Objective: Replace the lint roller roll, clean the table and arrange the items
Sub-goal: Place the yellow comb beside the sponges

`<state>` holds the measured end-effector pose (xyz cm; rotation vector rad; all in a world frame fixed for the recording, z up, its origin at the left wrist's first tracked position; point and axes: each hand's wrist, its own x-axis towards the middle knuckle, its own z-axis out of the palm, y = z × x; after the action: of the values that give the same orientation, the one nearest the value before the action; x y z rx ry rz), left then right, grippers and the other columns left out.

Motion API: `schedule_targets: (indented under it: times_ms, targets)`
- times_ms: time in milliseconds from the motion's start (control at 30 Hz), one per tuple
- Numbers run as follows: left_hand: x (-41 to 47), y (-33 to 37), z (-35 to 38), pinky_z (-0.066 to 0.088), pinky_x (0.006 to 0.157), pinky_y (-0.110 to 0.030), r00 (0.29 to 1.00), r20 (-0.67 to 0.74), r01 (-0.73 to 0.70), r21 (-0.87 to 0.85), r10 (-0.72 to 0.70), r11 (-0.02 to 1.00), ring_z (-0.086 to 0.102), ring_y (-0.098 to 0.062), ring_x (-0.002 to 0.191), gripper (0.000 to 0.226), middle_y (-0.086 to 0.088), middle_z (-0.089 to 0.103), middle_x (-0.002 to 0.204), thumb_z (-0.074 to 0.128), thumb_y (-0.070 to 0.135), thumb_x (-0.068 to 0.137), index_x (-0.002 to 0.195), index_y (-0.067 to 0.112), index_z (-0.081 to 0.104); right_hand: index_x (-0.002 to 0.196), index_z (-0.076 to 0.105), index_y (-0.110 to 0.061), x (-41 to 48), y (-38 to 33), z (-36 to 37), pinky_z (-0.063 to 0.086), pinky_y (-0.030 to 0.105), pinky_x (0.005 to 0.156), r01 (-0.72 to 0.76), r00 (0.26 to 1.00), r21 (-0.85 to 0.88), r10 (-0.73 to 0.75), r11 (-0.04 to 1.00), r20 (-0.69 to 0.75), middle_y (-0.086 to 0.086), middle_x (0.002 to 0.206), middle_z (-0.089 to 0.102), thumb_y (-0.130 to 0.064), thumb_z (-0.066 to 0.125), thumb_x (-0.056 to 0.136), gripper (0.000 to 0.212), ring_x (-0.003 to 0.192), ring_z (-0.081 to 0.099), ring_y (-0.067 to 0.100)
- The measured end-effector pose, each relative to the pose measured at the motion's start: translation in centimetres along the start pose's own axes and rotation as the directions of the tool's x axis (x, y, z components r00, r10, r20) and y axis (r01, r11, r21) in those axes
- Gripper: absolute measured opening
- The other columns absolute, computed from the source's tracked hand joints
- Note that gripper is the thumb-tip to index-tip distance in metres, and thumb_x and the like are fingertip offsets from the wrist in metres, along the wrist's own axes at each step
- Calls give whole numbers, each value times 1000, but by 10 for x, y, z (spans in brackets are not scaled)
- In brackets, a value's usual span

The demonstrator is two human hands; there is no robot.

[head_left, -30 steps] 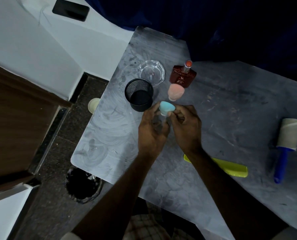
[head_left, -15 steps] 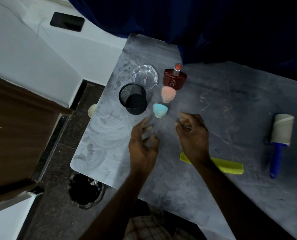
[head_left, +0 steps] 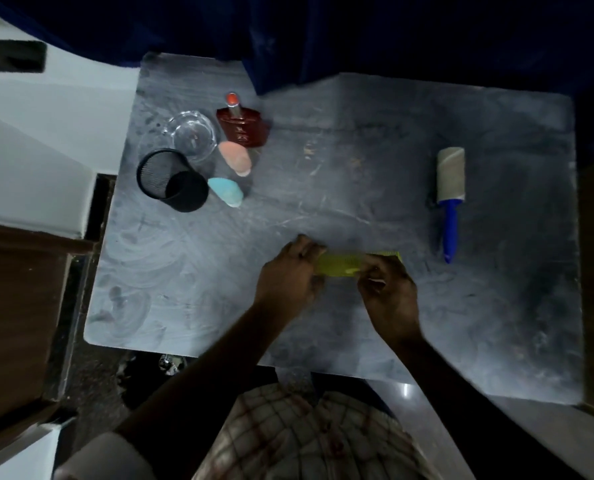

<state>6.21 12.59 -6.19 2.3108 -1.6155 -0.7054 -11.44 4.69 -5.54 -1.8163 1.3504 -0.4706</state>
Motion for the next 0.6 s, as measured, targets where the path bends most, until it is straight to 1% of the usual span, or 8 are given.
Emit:
schedule_targets:
  times_ms: [167,200,267,333,367,467,533,600]
  targets:
    - [12,12,-6,61,81,-43,1000,-21,11,130,-8,992,60,-26,125,41,-1,62,133,77,38,84,122,25,68,108,72,-15,-5,21,-8,49,2,72,-29,999,34,29,999,-14,2,100,70,-3,69,88,24,83,72,15]
    - [13,14,-8,59,83,-43,1000,-23,2,153,2,988,61,-28,124,38,-2,66,127,79,36,81,116,23,69,108,72,-16,-6,24,-9,52,8,75,-30,999,41,30,999,-11,3,100,71,-3,69,88,24,84,73,16]
    - [15,15,-9,56,89,-41,999,-33,4,136,0,991,64,-28,120,26,0,74,113,77,33,83,106,24,71,106,71,-16,-7,27,-8,60,30,81,-43,999,74,43,996,-11,4,99,72,-4,70,89,21,84,73,19]
    - [12,12,-6,56,86,-36,996,-56,73,-60,-76,996,71,-21,106,17,4,78,100,78,36,86,99,27,72,103,69,-17,-5,26,-5,61,42,81,-66,998,155,67,986,-3,4,98,72,-3,71,88,20,85,74,21]
    - [10,10,-7,58,82,-34,987,-34,147,-232,-159,962,74,-16,97,16,8,79,95,79,38,86,97,28,73,100,68,-20,-2,23,-2,61,43,81,-75,997,202,77,976,-1,4,97,73,-2,72,88,21,86,74,24]
    - [3,4,-8,62,76,-30,951,4,225,-698,-310,680,74,-3,77,11,13,79,82,86,19,84,87,25,77,91,64,-24,15,0,10,60,52,80,-186,982,482,171,856,76,11,93,72,-2,73,90,23,89,72,40]
    - [2,-3,-11,59,71,-24,925,-21,213,-800,-380,561,70,-1,74,20,13,78,79,89,9,84,85,26,78,91,61,-22,35,-20,20,58,54,75,-252,968,580,206,775,146,13,90,71,-7,75,88,21,84,71,36]
    - [4,-10,-17,59,74,-30,892,12,222,-882,-451,416,72,-12,81,15,-3,81,87,88,7,85,93,16,80,91,59,-23,58,-40,32,57,50,70,-231,973,569,169,789,160,8,85,73,-15,79,82,24,76,69,28]
